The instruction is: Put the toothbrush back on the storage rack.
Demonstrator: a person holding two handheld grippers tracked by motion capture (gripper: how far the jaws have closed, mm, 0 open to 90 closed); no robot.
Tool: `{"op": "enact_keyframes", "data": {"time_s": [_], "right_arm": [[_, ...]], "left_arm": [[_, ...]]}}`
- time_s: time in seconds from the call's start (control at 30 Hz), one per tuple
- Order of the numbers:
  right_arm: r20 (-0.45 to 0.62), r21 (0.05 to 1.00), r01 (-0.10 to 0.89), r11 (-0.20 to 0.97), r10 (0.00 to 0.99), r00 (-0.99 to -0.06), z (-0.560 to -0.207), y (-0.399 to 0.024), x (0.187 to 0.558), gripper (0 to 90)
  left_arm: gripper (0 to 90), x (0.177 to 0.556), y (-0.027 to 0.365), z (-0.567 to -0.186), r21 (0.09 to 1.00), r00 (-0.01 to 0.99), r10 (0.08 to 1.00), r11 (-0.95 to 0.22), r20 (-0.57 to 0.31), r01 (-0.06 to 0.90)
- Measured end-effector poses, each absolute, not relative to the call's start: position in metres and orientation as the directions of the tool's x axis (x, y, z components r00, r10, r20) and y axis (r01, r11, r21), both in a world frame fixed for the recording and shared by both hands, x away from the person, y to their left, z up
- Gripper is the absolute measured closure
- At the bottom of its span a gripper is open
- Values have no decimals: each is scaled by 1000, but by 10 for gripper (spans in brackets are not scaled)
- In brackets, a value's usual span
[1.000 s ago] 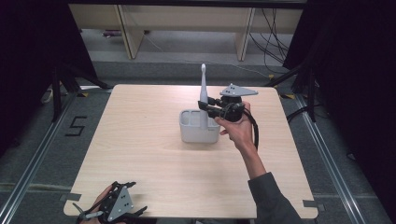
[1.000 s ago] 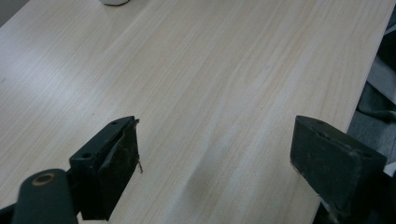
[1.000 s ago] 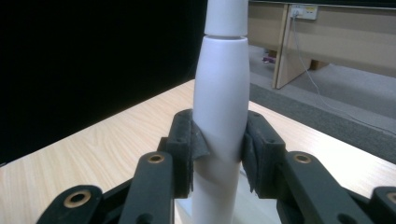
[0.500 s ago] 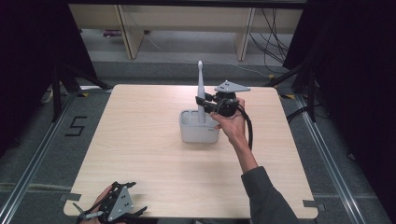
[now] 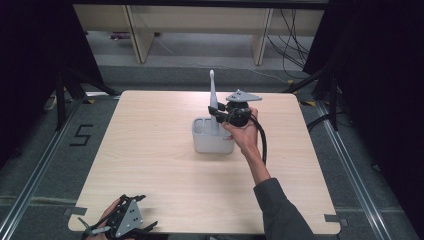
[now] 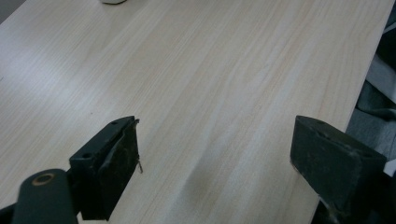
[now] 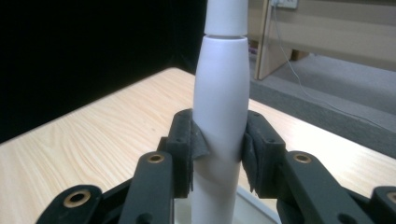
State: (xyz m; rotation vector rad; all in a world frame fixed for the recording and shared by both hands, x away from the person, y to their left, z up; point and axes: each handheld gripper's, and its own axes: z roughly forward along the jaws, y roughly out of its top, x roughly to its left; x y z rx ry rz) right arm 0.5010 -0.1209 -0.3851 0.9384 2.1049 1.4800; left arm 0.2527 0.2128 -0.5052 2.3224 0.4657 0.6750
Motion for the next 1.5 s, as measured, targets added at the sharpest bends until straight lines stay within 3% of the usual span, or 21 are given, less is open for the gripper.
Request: {"op": "enact_keyframes", "data": {"time_s": [0.5,1.17,1.5], "right_arm": [[54,907,336,252,724,-688,-410,-118,504,669],[2,854,382,353,732,-681,-418,-110,503,667],[31,824,432,367,732,-681,-424,-109,501,666]], "left_arm": [[150,253,213,-505,679,810,483,-719,333,149],[150,253,213,-505,675,809,481,-723,339,147],[149,253,213,-506,682,811,483,-716,331,148]]}}
